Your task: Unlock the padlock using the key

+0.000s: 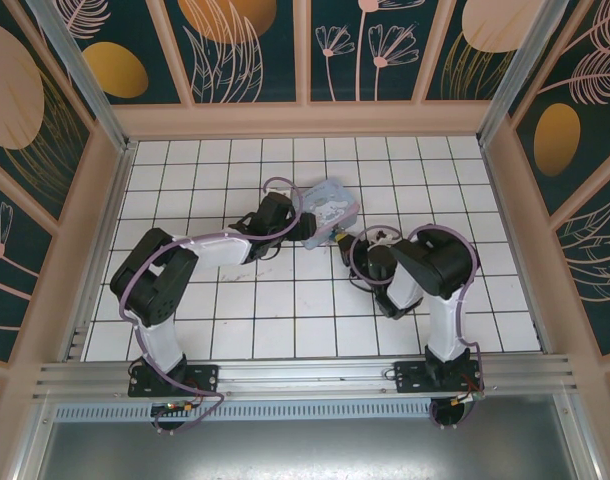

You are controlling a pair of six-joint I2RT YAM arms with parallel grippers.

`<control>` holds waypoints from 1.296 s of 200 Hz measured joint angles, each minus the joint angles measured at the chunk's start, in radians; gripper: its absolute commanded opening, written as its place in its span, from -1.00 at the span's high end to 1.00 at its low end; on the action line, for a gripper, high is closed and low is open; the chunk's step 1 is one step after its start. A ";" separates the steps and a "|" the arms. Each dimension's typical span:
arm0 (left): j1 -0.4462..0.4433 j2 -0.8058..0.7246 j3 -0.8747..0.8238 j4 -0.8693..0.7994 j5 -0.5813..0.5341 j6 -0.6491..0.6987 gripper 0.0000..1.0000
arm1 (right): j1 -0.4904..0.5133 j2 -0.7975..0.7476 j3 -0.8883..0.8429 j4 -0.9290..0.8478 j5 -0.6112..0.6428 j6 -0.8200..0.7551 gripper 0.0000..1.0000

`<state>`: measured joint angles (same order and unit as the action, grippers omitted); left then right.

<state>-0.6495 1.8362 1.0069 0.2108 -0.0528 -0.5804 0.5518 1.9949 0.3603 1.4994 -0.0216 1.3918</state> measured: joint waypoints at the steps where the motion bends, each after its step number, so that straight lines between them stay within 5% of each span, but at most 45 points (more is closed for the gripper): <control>1: 0.000 0.000 0.000 0.000 0.000 0.000 -0.62 | -0.002 0.000 0.000 0.000 -0.002 0.000 1.00; 132: -0.003 0.009 0.002 0.017 -0.008 -0.008 -0.60 | -0.210 -0.132 0.225 -0.591 -0.315 -0.341 1.00; 219: -0.003 0.011 0.018 -0.008 -0.008 -0.007 -0.66 | -0.247 -0.138 0.238 -0.663 -0.399 -0.410 1.00; 259: -0.003 0.014 0.055 -0.070 -0.008 0.002 -0.77 | -0.209 -0.270 0.182 -0.700 -0.389 -0.415 1.00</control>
<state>-0.6521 1.8507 1.0618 0.1410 -0.0608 -0.5789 0.3424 1.7248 0.5419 0.7998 -0.4110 0.9764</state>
